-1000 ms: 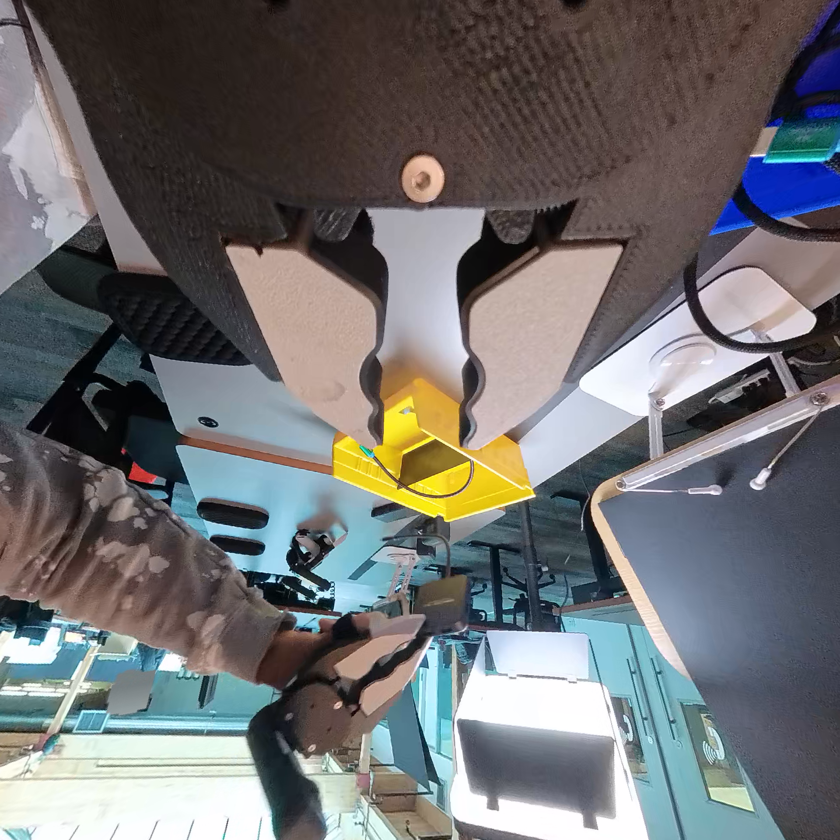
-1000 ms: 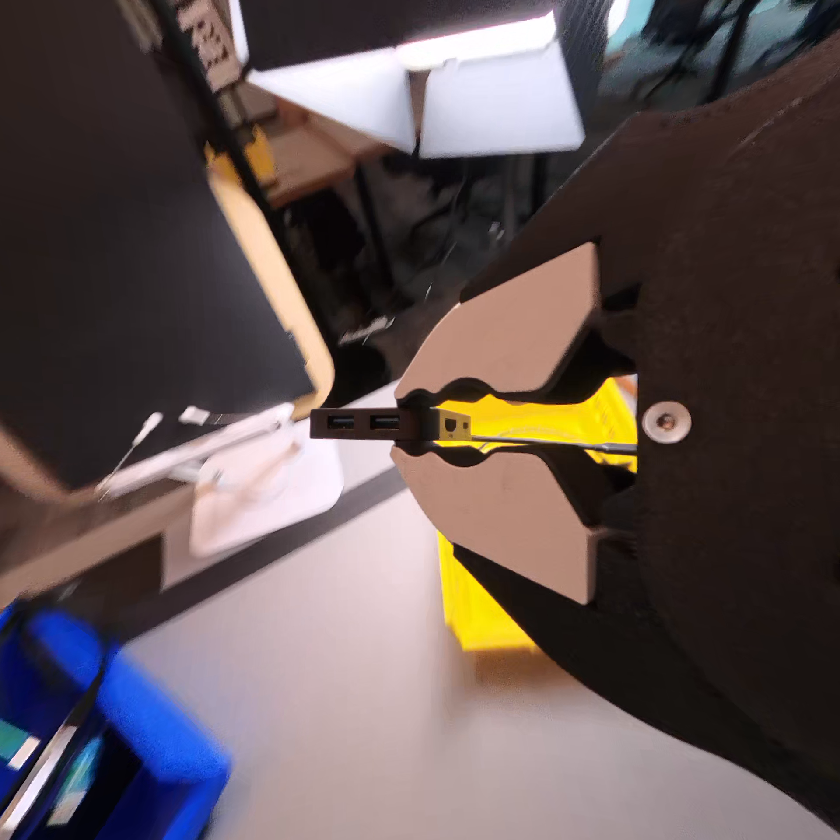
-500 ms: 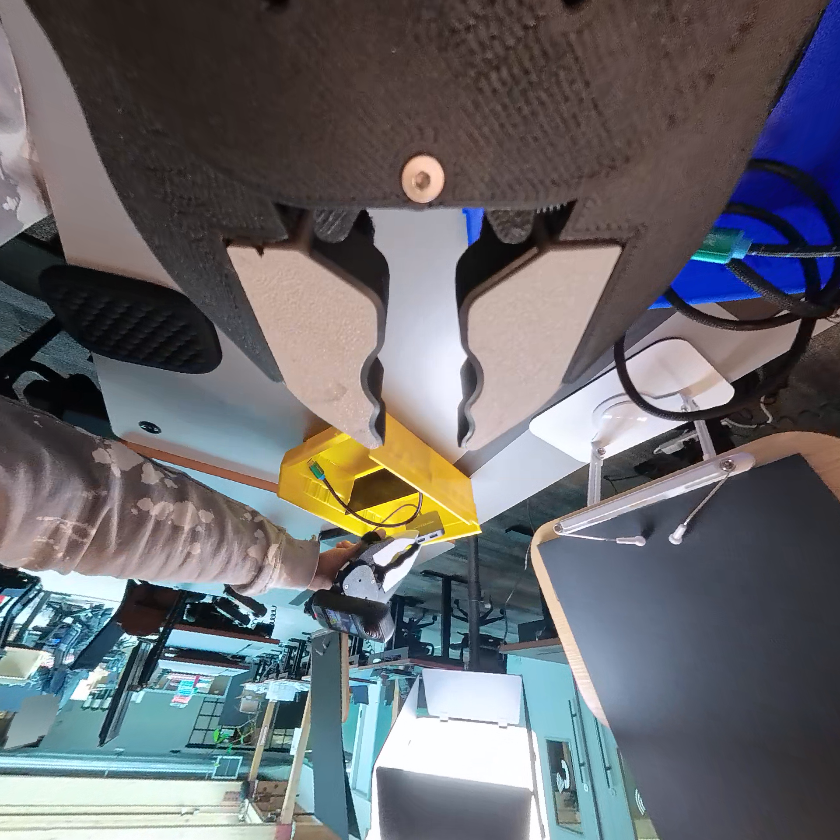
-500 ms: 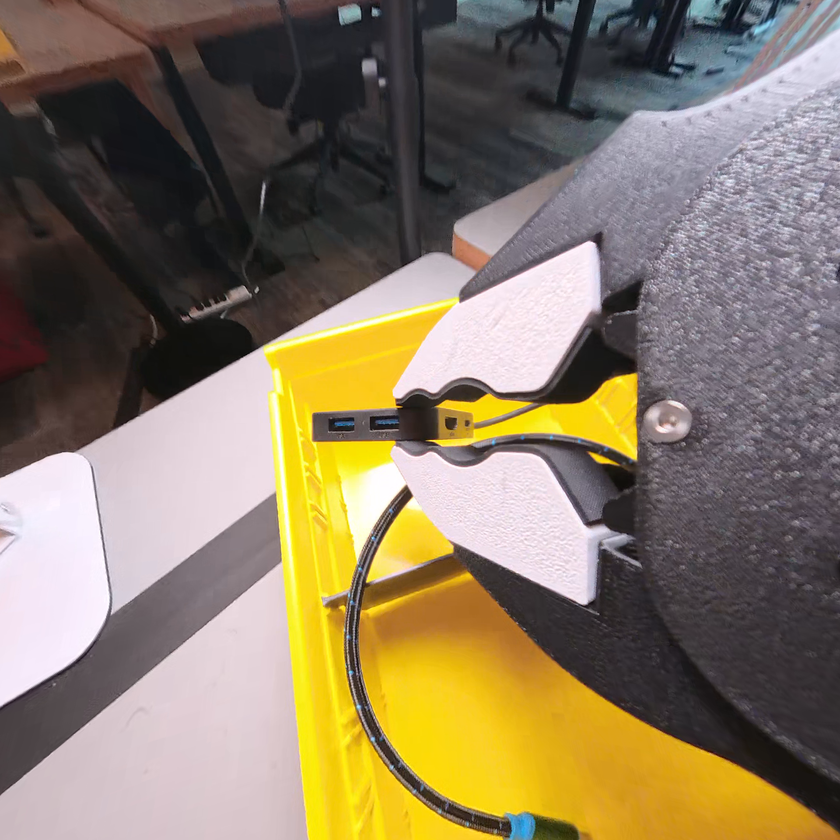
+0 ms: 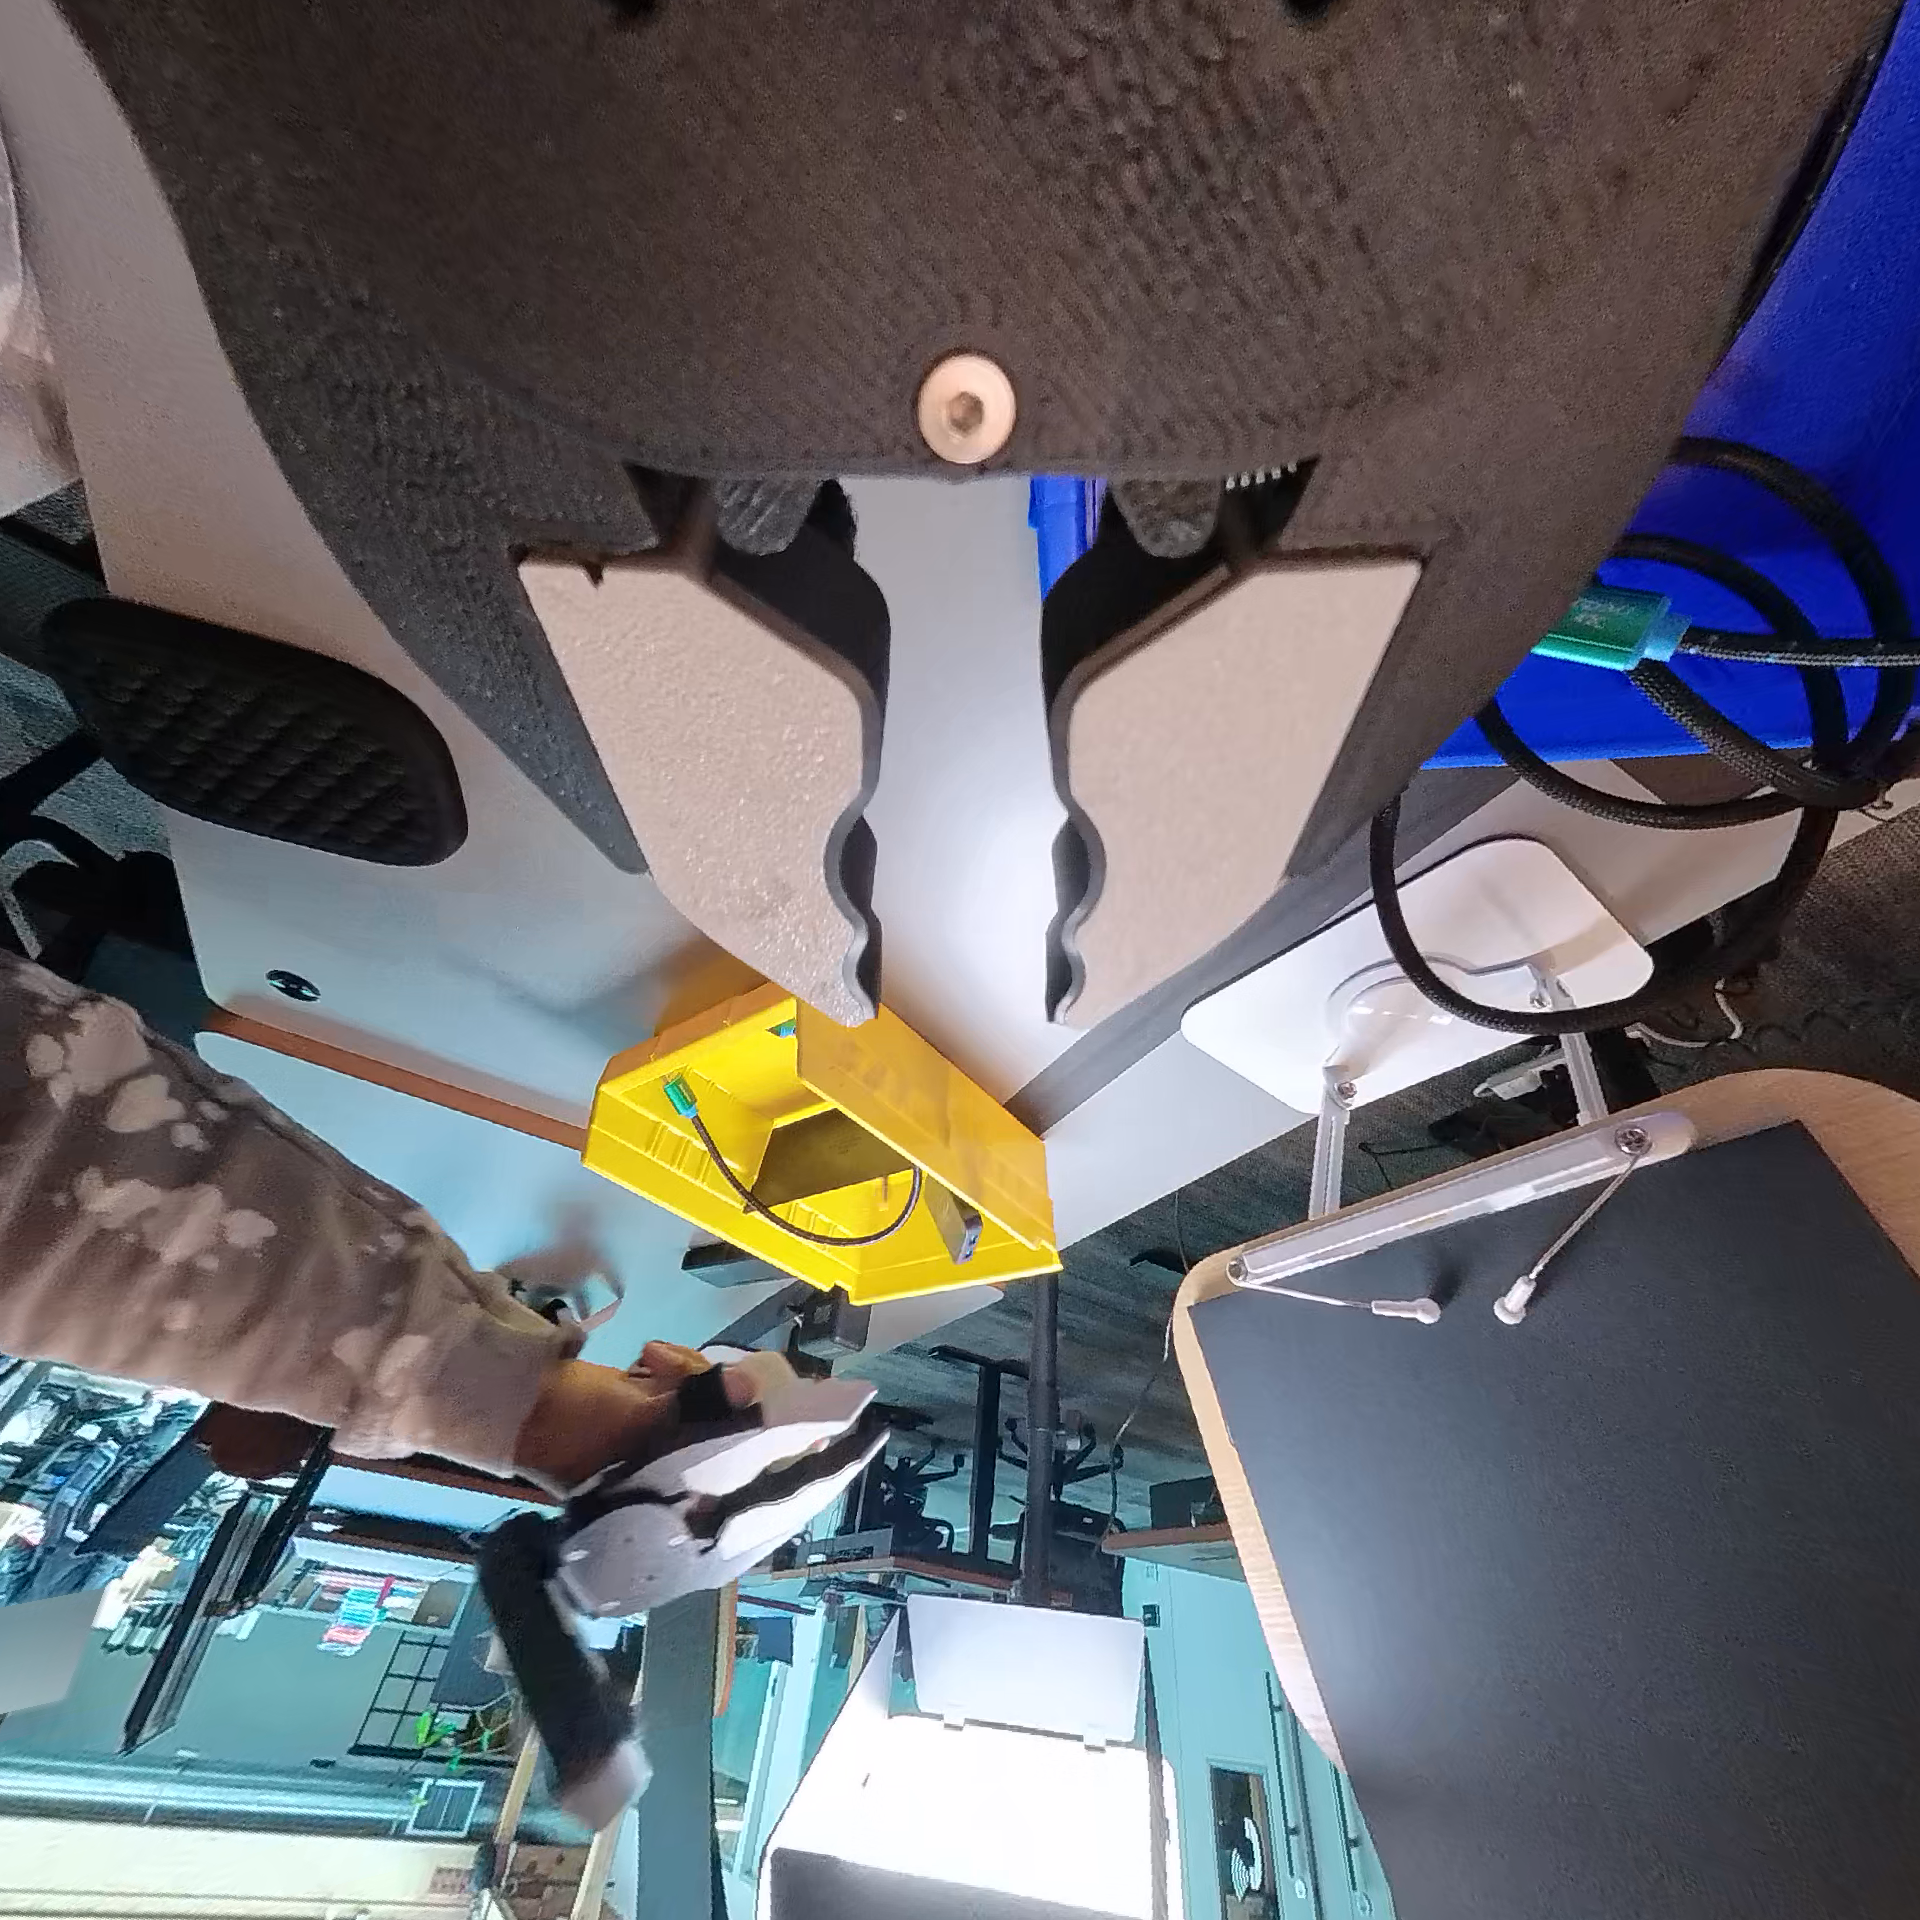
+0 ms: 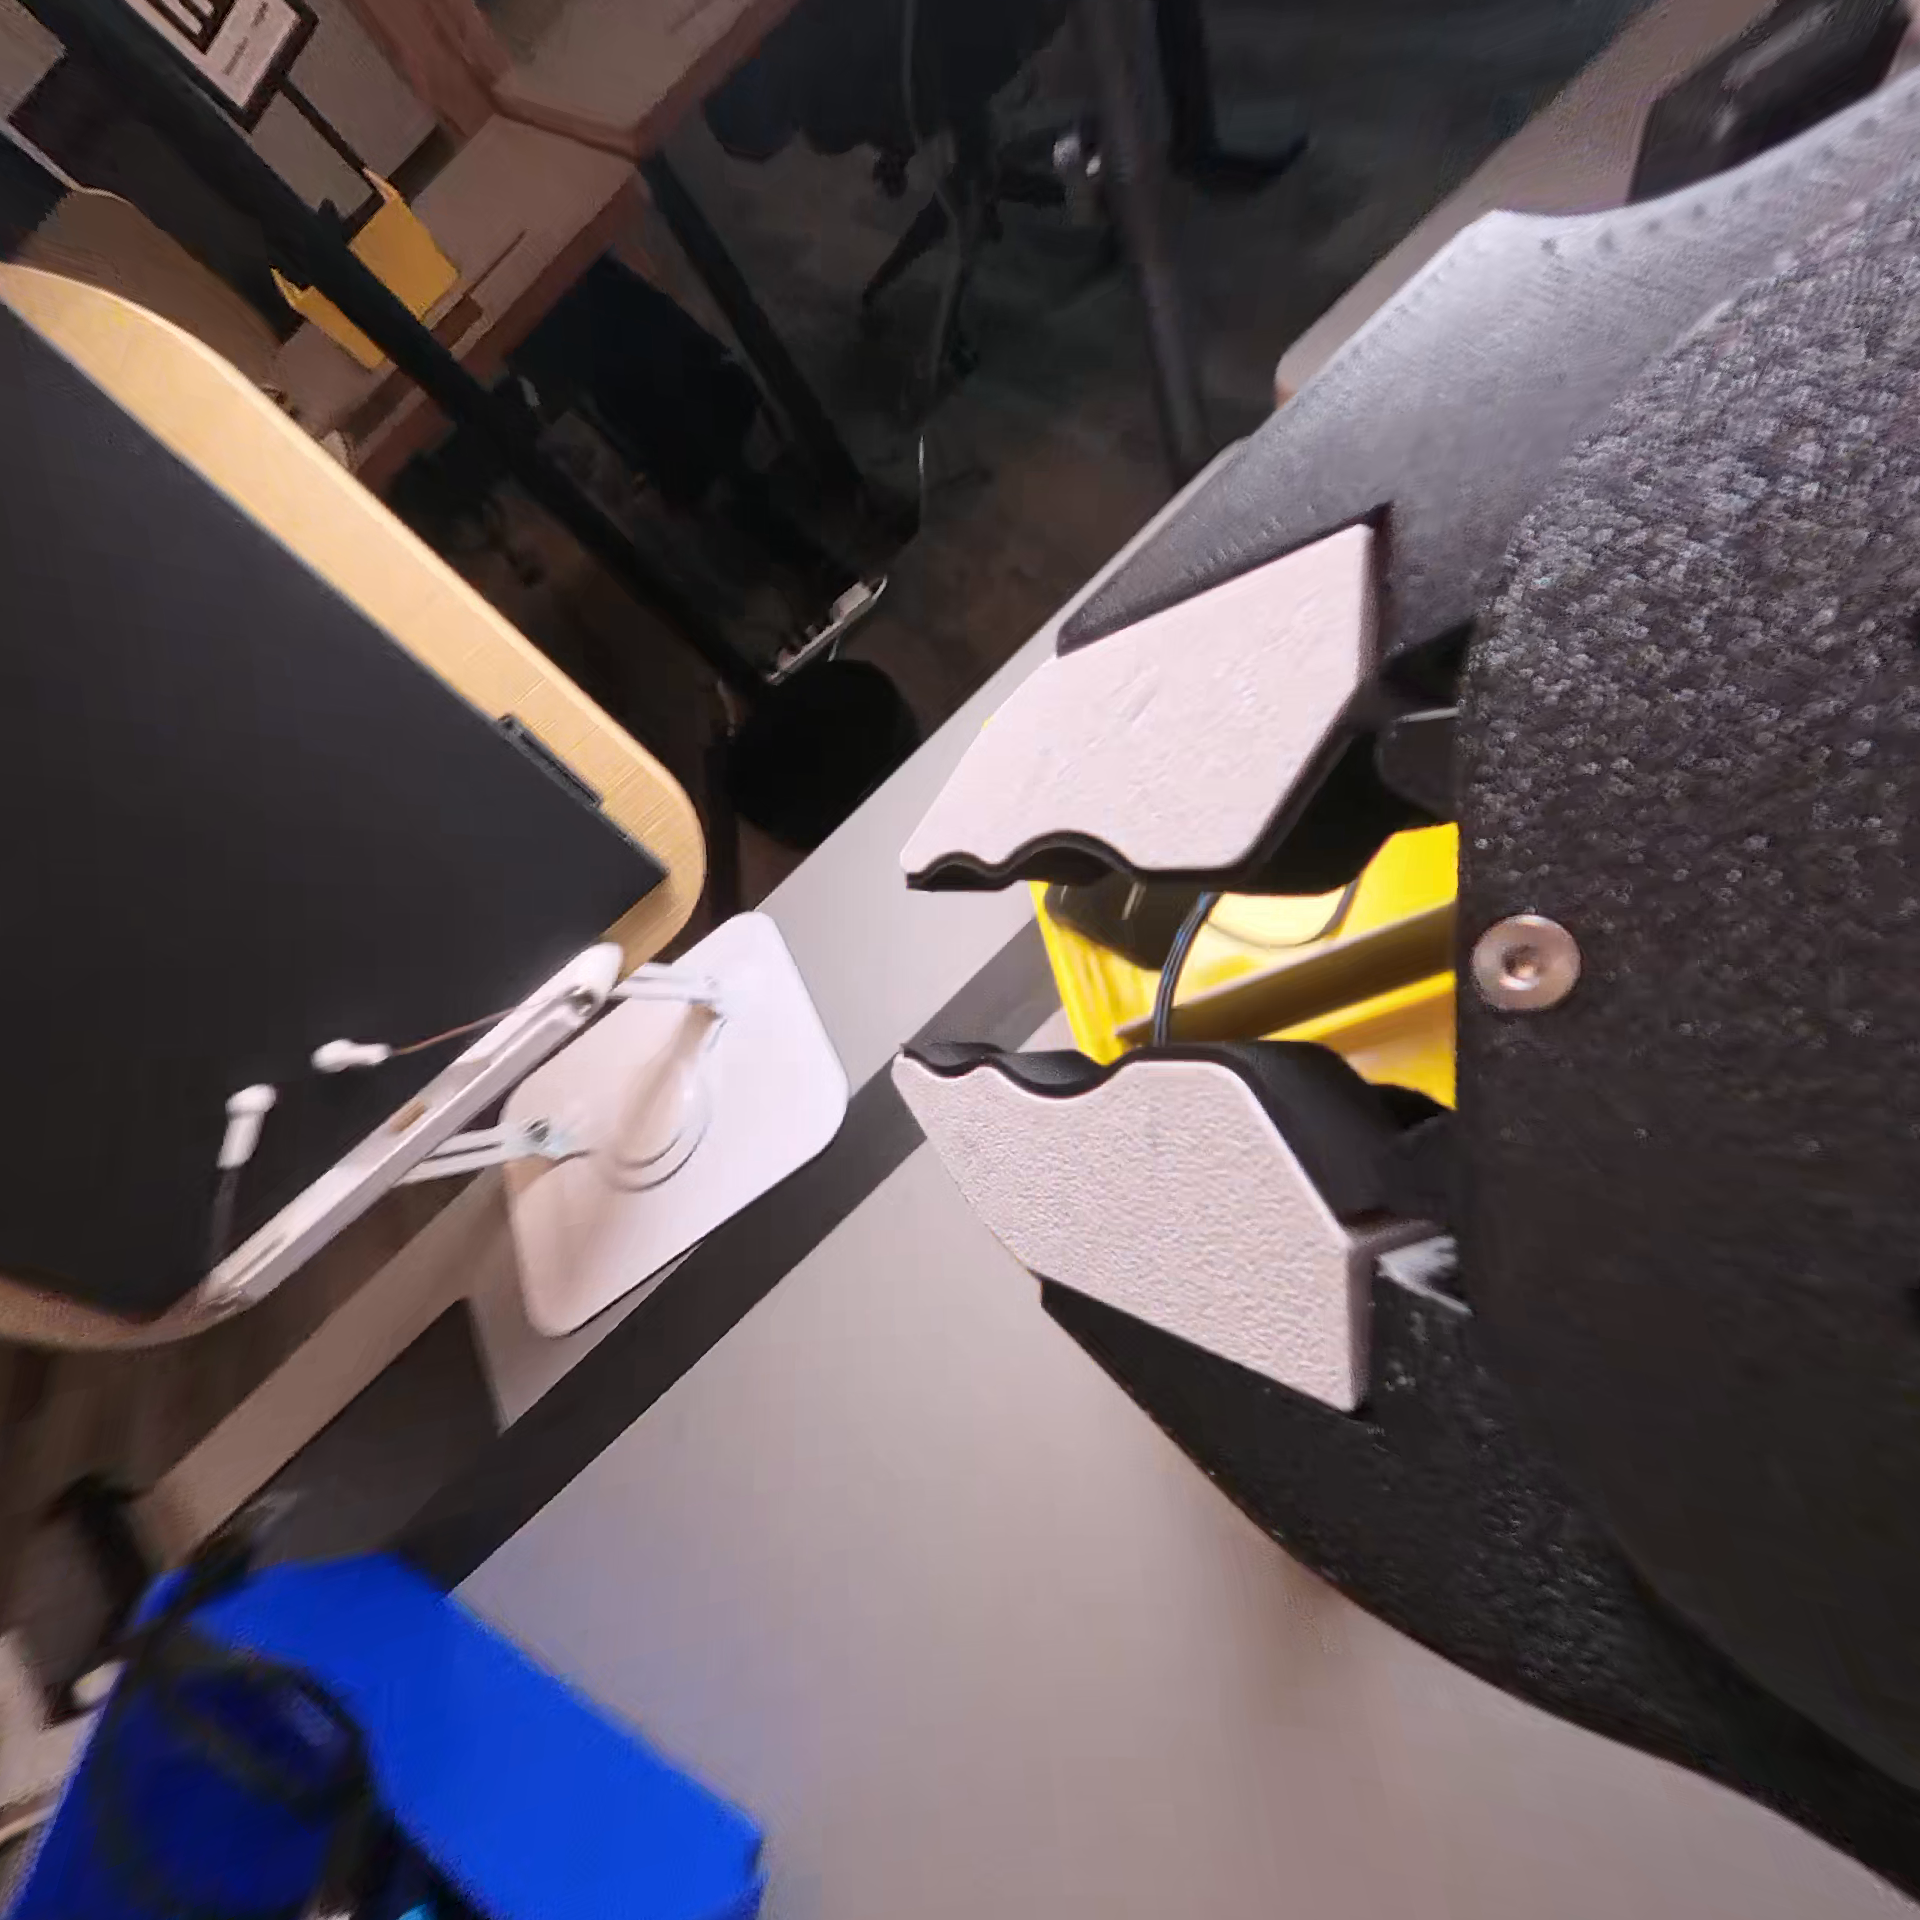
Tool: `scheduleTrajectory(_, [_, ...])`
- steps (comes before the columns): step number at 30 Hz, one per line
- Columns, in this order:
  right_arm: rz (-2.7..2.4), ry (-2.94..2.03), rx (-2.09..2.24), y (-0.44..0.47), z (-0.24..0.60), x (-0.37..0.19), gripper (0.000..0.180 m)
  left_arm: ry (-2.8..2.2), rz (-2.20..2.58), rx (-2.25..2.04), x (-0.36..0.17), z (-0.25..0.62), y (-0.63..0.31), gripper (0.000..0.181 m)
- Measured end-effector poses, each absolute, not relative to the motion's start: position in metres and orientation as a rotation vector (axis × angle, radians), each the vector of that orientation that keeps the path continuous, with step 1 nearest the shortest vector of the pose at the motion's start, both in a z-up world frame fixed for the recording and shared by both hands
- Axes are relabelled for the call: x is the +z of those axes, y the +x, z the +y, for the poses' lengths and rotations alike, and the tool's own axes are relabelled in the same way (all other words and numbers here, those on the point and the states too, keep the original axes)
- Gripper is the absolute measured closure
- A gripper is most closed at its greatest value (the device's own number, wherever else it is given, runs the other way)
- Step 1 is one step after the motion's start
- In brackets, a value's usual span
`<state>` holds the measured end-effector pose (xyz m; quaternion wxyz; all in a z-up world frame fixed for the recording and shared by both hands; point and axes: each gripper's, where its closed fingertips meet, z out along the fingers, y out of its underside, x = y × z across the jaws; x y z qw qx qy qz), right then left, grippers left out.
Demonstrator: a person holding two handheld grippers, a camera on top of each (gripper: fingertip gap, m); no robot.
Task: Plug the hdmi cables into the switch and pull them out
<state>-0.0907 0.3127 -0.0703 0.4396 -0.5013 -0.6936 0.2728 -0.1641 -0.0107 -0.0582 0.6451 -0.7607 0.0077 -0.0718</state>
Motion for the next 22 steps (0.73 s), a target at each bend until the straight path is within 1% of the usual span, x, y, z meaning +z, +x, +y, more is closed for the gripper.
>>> scheduleTrajectory(4, [-1.615, -1.239, 1.027, -0.069, 0.236, -0.07, 0.149, -1.752, -0.007, -0.15, -0.065, -0.009, -0.172, 0.15])
scheduleTrajectory(9, [-1.477, -1.258, 1.324, -0.049, 0.16, -0.121, 0.149, -1.766, -0.055, -0.092, -0.071, -0.013, -0.188, 0.15])
scheduleTrajectory(13, [-1.395, -1.282, 1.383, -0.06, 0.131, -0.176, 0.151, -1.715, -0.16, 0.007, -0.064, -0.03, -0.218, 0.152])
scheduleTrajectory(16, [-1.488, -1.27, 1.312, -0.067, 0.122, -0.206, 0.153, -1.676, -0.254, 0.052, -0.06, -0.047, -0.243, 0.152])
scheduleTrajectory(19, [-1.499, -1.236, 1.324, -0.065, 0.118, -0.205, 0.154, -1.778, -0.277, 0.073, -0.071, -0.049, -0.259, 0.151])
scheduleTrajectory(22, [-1.493, -1.202, 1.332, -0.062, 0.114, -0.201, 0.155, -2.003, -0.225, 0.159, -0.103, -0.043, -0.269, 0.146])
